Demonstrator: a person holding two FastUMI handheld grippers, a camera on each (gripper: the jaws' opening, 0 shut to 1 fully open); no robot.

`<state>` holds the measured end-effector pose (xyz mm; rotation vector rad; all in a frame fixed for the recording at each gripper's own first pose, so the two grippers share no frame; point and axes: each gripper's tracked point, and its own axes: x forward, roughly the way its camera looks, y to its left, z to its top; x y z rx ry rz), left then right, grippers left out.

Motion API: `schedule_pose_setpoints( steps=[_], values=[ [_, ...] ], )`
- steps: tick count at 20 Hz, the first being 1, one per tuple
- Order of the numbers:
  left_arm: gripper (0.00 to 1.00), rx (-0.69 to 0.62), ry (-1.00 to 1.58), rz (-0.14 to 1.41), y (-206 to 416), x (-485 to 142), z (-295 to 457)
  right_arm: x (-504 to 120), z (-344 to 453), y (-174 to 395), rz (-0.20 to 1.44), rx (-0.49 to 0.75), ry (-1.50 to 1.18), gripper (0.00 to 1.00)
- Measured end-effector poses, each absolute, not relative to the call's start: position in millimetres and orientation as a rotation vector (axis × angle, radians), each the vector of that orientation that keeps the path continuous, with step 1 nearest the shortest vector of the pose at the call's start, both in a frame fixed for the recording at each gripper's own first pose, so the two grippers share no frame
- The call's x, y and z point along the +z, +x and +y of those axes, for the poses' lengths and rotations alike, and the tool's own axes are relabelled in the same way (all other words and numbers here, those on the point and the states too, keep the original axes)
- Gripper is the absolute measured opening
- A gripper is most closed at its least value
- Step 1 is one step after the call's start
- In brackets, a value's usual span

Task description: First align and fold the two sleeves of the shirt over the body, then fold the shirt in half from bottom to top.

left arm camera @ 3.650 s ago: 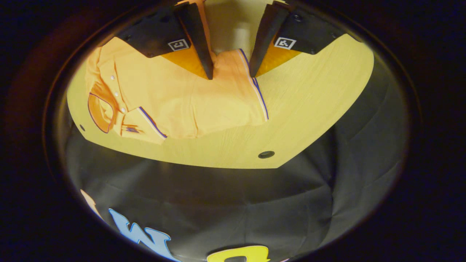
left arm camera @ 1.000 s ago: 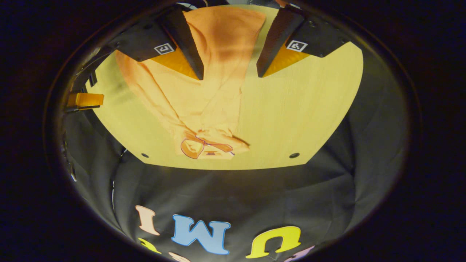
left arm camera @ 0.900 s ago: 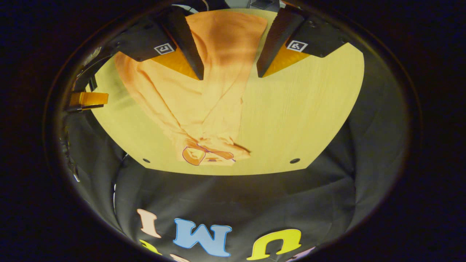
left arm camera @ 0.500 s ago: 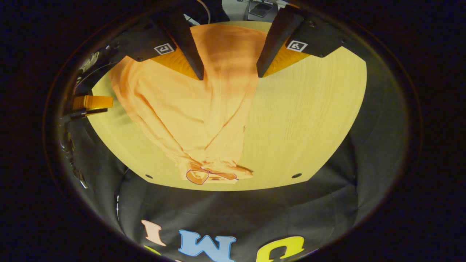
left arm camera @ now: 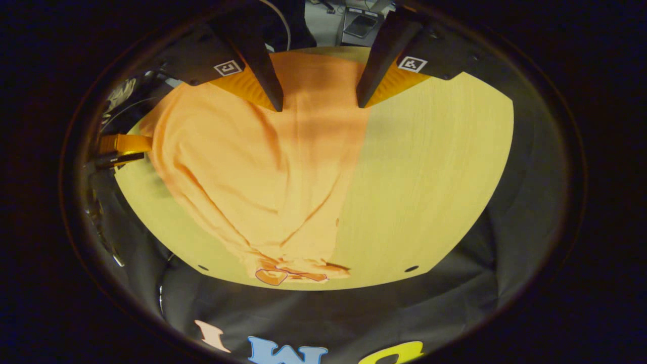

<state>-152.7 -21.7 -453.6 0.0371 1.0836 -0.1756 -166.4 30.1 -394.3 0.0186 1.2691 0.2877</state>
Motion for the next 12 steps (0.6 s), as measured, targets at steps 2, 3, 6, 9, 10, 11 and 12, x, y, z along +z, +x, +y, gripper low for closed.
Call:
schedule_pose_setpoints(
  steps=[2, 3, 6, 9, 10, 11, 12],
  values=[
    [1.00, -0.166, 0.055, 1.110, -157.6, -461.0, -18.9, -397.2, 30.5, -169.2, 1.281, 0.287, 0.012, 0.71],
    [1.00, -0.164, 0.049, 1.110, -157.1, -460.5, -20.5, -399.0, 30.2, -171.0, 1.287, 0.286, 0.008, 0.71],
    [0.96, -0.163, 0.044, 1.114, -157.1, -462.9, -20.7, -399.4, 29.2, -171.5, 1.291, 0.282, 0.010, 0.71],
    [0.99, -0.180, 0.052, 1.113, -157.4, -461.8, -20.3, -400.1, 29.2, -172.1, 1.292, 0.284, 0.004, 0.64],
    [0.99, -0.181, 0.052, 1.115, -158.0, -461.4, -20.3, -399.9, 28.1, -172.0, 1.292, 0.282, -0.002, 0.71],
    [0.99, -0.183, 0.051, 1.124, -157.3, -462.6, -20.9, -400.6, 26.9, -171.9, 1.292, 0.279, -0.014, 0.71],
    [0.96, -0.181, 0.050, 1.128, -156.6, -462.0, -21.8, -400.1, 26.3, -172.0, 1.293, 0.280, -0.028, 0.70]
  ],
)
